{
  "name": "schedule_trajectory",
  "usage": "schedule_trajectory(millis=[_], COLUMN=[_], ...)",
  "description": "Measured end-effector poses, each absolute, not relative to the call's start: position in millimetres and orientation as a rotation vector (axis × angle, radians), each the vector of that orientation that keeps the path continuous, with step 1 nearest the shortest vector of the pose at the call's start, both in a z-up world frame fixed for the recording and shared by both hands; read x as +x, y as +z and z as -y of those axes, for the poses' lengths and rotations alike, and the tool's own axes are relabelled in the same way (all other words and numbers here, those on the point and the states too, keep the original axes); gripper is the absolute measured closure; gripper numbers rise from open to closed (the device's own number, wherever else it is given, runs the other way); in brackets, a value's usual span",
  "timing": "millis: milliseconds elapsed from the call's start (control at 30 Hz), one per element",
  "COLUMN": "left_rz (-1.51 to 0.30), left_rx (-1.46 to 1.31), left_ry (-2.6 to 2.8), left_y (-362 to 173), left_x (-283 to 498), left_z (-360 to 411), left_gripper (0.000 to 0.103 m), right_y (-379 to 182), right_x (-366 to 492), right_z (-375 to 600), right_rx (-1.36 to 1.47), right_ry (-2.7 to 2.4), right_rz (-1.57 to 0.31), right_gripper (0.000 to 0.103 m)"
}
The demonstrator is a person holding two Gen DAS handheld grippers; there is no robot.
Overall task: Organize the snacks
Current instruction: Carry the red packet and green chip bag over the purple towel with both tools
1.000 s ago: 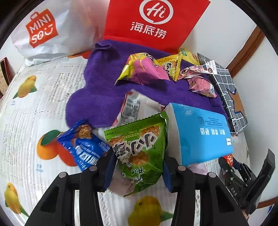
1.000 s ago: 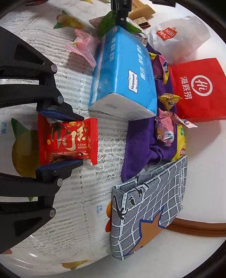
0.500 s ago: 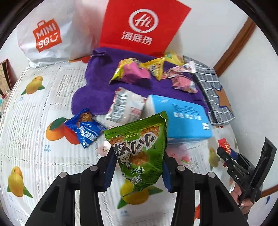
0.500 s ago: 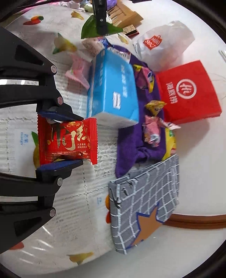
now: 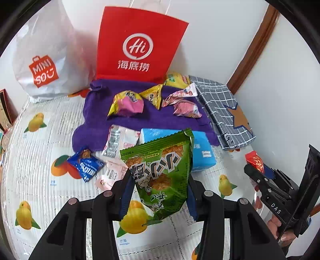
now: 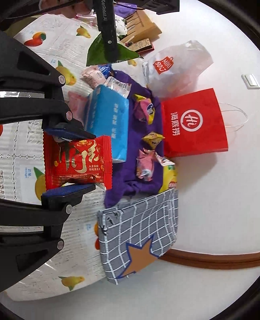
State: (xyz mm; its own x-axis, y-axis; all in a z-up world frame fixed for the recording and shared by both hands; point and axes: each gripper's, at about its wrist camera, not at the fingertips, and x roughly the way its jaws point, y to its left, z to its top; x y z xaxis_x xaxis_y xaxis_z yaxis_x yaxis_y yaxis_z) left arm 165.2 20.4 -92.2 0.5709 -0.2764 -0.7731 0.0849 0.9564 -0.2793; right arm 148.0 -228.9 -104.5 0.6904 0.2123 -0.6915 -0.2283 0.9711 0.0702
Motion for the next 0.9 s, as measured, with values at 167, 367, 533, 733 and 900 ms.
schedule_trajectory(millis=[167, 367, 533, 733, 900], left_rz=[-0.922, -0.915, -0.909, -0.914, -0.912], left_rx=[-0.210, -0.191, -0.186, -0.180, -0.172], left_ry=[-0.229, -0.237, -0.246, -0.256, -0.263], left_y=[-80, -72, -69, -67, -66], left_x=[167, 172, 178, 190, 198], left_z=[-16, -11, -9, -8, -6], left_gripper=[0.059, 0.059, 0.059, 0.059, 0.059], right_y=[-92, -86, -80, -73, -70], right_x=[151, 157, 163, 171, 181], right_z=[224, 222, 221, 220, 221], right_rx=[-0.027, -0.019, -0.012, 0.002, 0.012], right_ry=[0.244, 0.228, 0.221, 0.213, 0.199], right_rz=[-0.755, -0.762, -0.758, -0.753, -0.751], right_gripper=[0.062, 0.062, 0.062, 0.062, 0.062])
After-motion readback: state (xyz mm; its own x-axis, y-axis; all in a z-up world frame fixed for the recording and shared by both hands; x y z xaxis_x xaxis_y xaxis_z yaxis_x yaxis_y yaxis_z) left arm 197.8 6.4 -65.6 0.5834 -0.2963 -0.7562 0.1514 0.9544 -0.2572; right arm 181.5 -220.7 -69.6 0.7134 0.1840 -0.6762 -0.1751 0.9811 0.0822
